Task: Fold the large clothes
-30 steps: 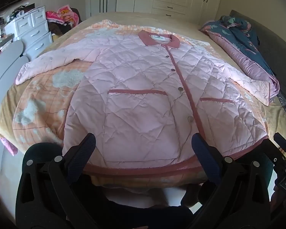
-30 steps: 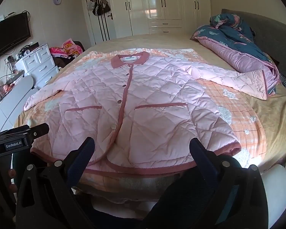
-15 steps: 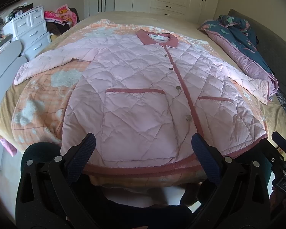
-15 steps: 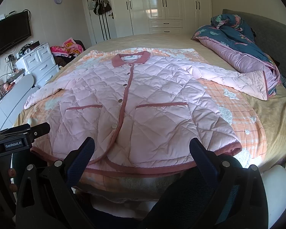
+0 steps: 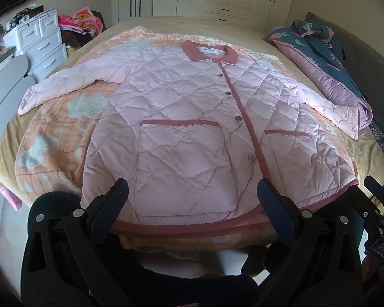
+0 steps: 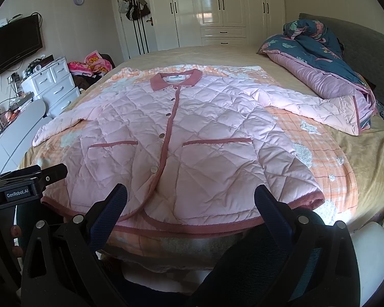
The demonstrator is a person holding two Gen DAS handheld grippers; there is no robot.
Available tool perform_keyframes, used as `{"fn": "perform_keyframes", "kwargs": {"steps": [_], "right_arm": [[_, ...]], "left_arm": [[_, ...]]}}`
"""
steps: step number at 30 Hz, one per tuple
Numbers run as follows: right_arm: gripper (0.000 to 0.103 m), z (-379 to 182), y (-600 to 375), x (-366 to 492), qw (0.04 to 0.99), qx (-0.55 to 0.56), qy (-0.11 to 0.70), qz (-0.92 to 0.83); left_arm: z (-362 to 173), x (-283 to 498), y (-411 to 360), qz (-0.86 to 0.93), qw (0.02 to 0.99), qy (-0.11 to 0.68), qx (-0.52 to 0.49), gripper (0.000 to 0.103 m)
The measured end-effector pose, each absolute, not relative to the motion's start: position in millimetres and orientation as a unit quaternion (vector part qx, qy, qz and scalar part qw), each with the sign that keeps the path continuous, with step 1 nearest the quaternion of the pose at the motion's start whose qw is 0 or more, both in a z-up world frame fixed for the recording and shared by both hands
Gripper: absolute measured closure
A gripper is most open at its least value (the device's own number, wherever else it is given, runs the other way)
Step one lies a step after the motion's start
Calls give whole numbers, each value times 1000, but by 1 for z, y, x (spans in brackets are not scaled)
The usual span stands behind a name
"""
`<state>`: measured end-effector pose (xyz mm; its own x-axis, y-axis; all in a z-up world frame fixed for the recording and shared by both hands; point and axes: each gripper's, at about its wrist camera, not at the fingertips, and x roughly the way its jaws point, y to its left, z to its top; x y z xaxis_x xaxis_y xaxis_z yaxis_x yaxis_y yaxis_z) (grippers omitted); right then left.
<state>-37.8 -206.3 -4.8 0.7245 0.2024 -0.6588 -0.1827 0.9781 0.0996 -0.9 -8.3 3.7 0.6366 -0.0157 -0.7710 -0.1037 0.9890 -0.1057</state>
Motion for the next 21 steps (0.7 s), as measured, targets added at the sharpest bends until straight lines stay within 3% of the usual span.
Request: {"fn": "perform_keyframes", "kwargs": {"steps": [21], "right_arm": [[4,-5,-207,-37,928,14,357,103]], "left_arm": [[5,3,-8,19,902,424,-75,9]]}}
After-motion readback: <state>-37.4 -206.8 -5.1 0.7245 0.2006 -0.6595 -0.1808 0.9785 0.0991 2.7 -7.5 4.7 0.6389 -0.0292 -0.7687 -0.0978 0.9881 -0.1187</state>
